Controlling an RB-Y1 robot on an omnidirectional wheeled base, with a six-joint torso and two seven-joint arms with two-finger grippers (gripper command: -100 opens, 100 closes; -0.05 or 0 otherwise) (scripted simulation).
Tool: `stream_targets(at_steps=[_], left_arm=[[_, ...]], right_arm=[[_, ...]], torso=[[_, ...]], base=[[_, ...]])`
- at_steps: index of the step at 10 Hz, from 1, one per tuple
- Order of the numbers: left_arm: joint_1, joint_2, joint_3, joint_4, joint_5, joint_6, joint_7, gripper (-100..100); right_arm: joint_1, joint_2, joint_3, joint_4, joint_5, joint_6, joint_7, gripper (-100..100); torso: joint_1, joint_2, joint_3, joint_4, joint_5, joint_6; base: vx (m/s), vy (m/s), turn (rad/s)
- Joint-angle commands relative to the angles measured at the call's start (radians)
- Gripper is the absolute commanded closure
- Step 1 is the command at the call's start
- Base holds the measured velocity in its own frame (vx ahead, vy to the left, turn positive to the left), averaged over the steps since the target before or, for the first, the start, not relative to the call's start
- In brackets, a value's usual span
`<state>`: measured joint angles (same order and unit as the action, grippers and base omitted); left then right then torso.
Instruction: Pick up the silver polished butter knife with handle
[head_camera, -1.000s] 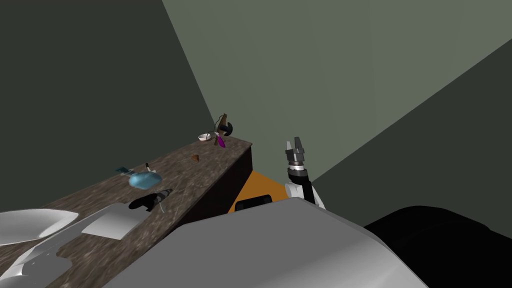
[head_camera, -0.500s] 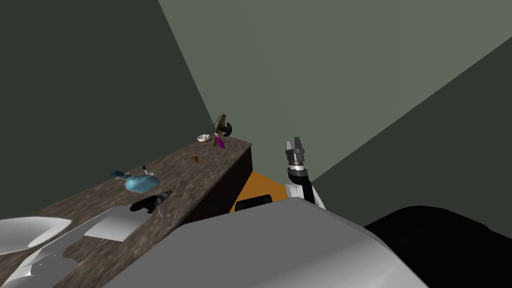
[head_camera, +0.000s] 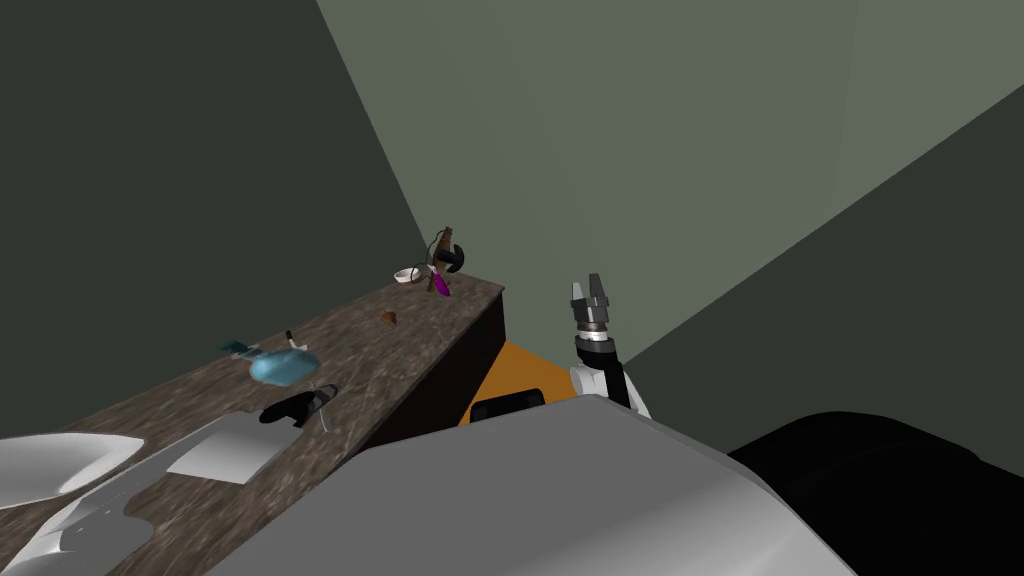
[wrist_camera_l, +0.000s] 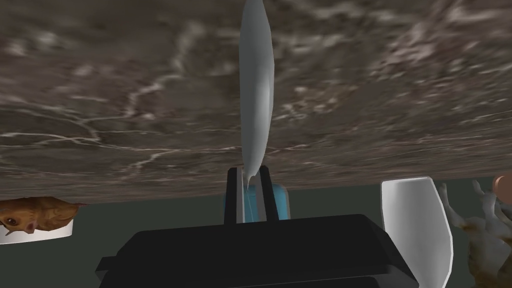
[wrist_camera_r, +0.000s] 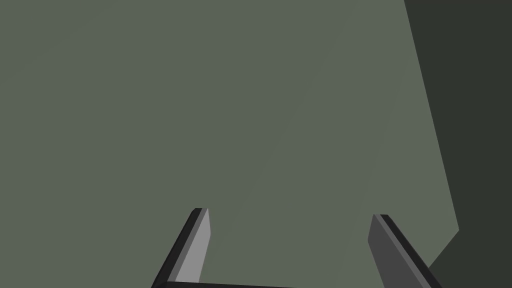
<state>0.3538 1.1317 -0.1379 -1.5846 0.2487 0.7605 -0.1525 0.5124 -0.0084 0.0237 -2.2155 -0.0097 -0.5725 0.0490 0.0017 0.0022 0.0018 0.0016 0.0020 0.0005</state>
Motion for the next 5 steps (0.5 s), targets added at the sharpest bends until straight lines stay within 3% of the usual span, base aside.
stream_targets(at_steps=[1,2,4,5], left_arm=[[0.0,0.0,0.0,0.0,0.0,0.0,0.0,0],[0.001,0.022,0.004,-0.031,0.019,0.012,0.003,100],[0.004,0.03,0.007,-0.04,0.023,0.016,0.004,100],[0.004,0.031,0.007,-0.042,0.025,0.017,0.004,0]], right_arm=[[0.0,0.0,0.0,0.0,0.0,0.0,0.0,0],[0.0,0.0,0.0,0.0,0.0,0.0,0.0,0],[0.0,0.0,0.0,0.0,0.0,0.0,0.0,0],[0.0,0.0,0.0,0.0,0.0,0.0,0.0,0]], torso=[[0.0,0.0,0.0,0.0,0.0,0.0],[0.0,0.0,0.0,0.0,0.0,0.0],[-0.004,0.003,0.001,0.0,-0.001,-0.001],[-0.003,0.002,0.001,0.0,-0.001,-0.001]], base=[[0.0,0.0,0.0],[-0.019,-0.031,0.053],[-0.029,-0.038,0.045],[0.0,0.0,0.0]])
